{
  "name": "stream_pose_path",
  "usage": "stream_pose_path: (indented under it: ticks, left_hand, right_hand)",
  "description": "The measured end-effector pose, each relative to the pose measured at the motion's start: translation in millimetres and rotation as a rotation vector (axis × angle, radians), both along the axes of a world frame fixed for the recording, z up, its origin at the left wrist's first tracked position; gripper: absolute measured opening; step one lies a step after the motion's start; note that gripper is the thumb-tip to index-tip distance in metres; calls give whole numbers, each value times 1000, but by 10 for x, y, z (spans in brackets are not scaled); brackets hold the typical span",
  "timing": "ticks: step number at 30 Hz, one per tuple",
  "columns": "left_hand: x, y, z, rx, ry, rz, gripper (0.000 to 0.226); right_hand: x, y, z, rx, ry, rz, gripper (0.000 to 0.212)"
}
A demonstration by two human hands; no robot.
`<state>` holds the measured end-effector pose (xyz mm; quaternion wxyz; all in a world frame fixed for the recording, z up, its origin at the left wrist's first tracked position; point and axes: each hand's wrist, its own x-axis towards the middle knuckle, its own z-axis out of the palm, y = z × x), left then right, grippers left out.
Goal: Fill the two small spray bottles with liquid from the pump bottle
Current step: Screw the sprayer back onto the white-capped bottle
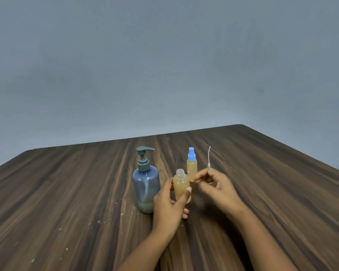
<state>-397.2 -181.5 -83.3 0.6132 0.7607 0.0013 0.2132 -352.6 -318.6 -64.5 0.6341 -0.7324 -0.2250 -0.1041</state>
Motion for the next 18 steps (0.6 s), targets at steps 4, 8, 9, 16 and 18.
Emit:
stream_pose_path:
  ticks: [4, 8, 9, 16, 18]
  left_hand:
    - [-20, 2, -3, 93, 26, 2, 20]
    - [-12, -9, -14, 167, 18, 9, 21]
    - [-10, -4, -19, 174, 19, 15, 21]
    - [4, 8, -33, 207, 28, 16, 24]
    - [-4, 14, -28, 220, 27, 14, 23]
  right_hand:
    - [134, -45, 2, 112, -147, -596, 20]
    - [324, -11, -177, -208, -60, -605, 52]
    - [357, -4, -207, -242, -31, -580, 57]
    - [406, 25, -200, -143, -18, -560, 35]
    - [342, 3, -139, -4, -57, -552, 36]
